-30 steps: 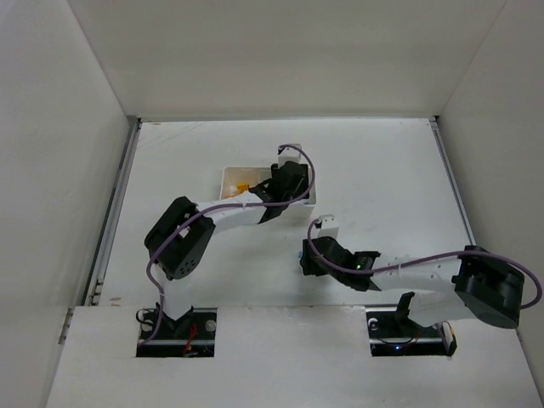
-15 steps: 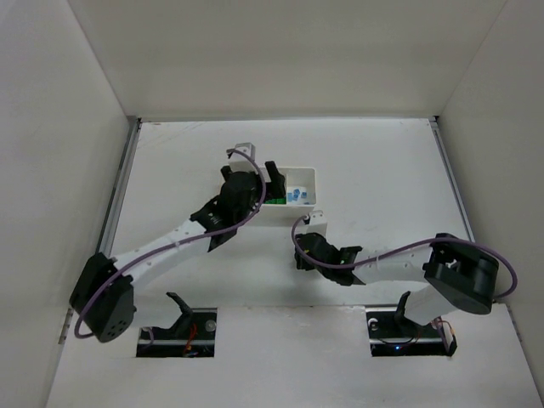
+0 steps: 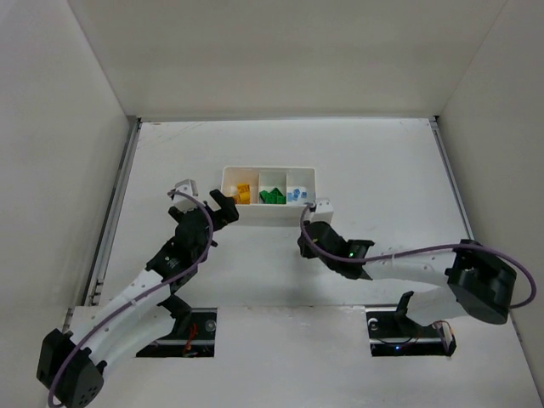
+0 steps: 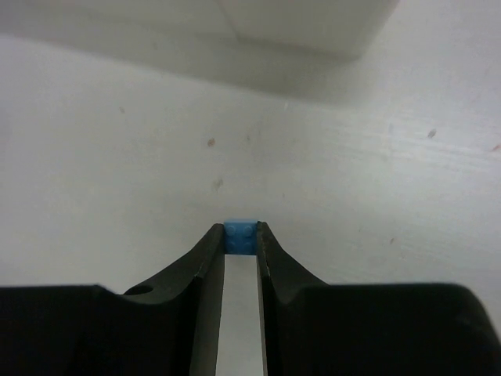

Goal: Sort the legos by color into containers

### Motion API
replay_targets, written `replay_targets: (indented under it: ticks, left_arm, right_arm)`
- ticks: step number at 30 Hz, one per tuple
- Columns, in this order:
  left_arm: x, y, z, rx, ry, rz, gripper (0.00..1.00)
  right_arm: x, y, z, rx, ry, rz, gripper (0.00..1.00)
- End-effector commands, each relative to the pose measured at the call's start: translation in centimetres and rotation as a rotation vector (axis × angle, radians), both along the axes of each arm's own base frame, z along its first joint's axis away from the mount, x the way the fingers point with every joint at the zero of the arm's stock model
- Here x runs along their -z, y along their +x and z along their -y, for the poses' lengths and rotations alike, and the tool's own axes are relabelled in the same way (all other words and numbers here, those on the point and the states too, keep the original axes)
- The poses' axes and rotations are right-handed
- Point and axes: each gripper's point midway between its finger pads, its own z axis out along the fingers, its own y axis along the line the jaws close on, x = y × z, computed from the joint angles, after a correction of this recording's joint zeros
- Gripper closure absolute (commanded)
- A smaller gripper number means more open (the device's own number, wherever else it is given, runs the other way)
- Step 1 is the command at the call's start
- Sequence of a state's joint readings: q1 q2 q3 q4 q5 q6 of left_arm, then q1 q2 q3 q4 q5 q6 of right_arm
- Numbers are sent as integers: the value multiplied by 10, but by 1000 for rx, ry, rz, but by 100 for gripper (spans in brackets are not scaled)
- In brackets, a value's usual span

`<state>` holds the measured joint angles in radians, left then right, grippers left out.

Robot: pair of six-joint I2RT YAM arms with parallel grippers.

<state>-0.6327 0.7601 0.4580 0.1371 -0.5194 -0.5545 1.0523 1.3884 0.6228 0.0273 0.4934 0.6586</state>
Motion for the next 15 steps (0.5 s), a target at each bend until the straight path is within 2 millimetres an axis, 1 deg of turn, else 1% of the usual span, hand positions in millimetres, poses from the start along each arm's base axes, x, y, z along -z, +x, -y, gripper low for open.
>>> replay_targets:
  ticks: [1, 3, 5, 8, 10, 15]
  left_arm:
    - [15, -5, -25, -102, -44, -20, 0]
    - [24, -7, -33, -135, -69, -35, 0]
    - [34, -9, -38, -155, -73, -64, 0]
    - [48, -13, -40, -162, -81, -94, 0]
    - [53, -15, -40, -161, -84, -106, 0]
    - [66, -23, -45, -170, -83, -132, 0]
  right_arm:
    - [-72, 39, -4, 31, 106, 139, 78]
    - [-97, 57, 1, 60, 124, 183, 77]
    - [-117, 79, 8, 98, 148, 216, 76]
    - [-139, 107, 7, 120, 167, 248, 76]
    - [-142, 125, 6, 138, 160, 251, 76]
    - [-133, 151, -2, 147, 127, 237, 73]
